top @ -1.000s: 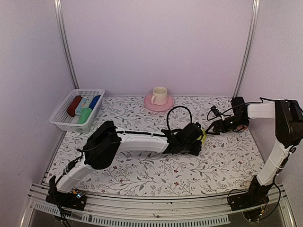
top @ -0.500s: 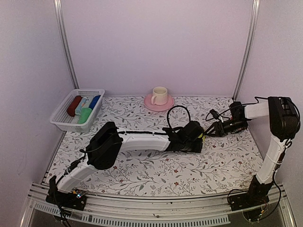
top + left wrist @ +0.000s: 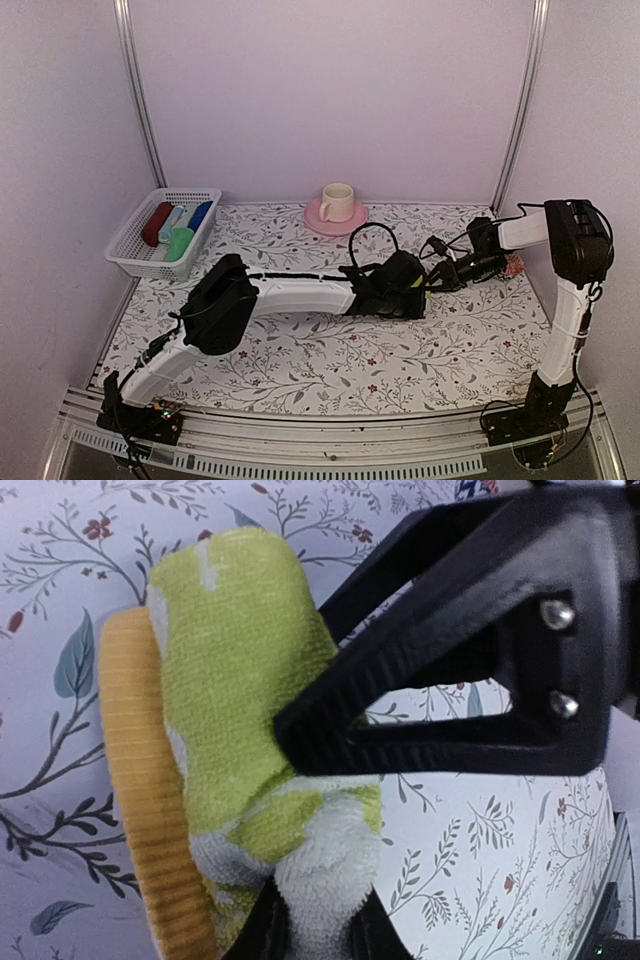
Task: Roll the towels
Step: Move the towel to the center of the board, then pick up the towel from the center of the board.
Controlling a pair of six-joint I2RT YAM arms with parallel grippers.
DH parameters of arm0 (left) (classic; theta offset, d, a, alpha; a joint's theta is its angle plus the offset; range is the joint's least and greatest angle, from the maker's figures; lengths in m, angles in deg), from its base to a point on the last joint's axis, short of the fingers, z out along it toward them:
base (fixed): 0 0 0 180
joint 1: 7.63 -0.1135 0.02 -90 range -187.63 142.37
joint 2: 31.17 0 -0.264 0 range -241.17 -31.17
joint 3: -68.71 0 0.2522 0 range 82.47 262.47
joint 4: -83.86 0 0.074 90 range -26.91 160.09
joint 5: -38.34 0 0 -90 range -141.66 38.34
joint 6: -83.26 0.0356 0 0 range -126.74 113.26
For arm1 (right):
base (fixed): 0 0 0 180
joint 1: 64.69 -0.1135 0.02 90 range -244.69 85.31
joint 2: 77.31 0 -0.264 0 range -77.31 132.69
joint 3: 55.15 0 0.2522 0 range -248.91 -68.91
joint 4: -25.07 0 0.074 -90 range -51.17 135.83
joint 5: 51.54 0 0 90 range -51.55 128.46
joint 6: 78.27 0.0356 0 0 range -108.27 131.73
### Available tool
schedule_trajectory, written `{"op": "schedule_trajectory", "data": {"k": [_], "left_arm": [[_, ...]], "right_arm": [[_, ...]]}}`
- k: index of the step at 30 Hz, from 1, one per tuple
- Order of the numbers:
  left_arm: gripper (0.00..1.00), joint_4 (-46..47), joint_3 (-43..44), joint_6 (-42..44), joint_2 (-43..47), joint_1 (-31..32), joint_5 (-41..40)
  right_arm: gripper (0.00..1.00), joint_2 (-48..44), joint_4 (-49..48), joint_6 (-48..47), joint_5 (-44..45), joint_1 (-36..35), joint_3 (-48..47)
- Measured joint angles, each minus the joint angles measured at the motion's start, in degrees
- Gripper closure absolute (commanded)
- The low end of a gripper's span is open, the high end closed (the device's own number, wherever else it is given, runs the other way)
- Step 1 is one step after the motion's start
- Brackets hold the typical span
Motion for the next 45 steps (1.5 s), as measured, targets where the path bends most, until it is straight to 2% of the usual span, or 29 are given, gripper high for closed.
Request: {"op": "schedule_trajectory", "data": {"k": [2, 5, 14, 26, 39, 44, 45], "left_arm": [[0.85, 0.66, -0.52, 0.00, 0.13, -0.11, 0.22], [0.81, 2.58, -2.29, 0.00, 0.74, -0.24, 0.52], [0.58, 7.78, -8.37, 0.15, 3.58, -1.05, 3.17], [0.45, 8.33, -18.78, 1.73, 10.51, -3.34, 5.14], [0.40, 13.44, -31.74, 2.49, 18.34, -4.52, 6.21], [0.29, 15.17, -32.37, 4.52, 18.47, -4.57, 6.14], [0.24, 15.30, -32.41, 4.72, 18.49, -4.59, 6.05]], "right_arm": [[0.72, 0.87, 0.00, 0.42, 0.72, -0.07, -0.48], [0.73, 1.57, 0.04, 0.70, 0.92, -0.20, -0.59], [0.76, 1.62, -0.76, 0.79, 3.74, -2.86, -1.66], [0.77, 1.62, -0.87, 0.94, 5.11, -4.72, -1.68], [0.78, 1.62, -0.57, 0.94, 5.64, -5.35, -1.68], [0.78, 1.62, -0.42, 0.94, 6.14, -5.33, -1.68], [0.78, 1.62, -0.42, 0.94, 6.19, -5.33, -1.68]]}}
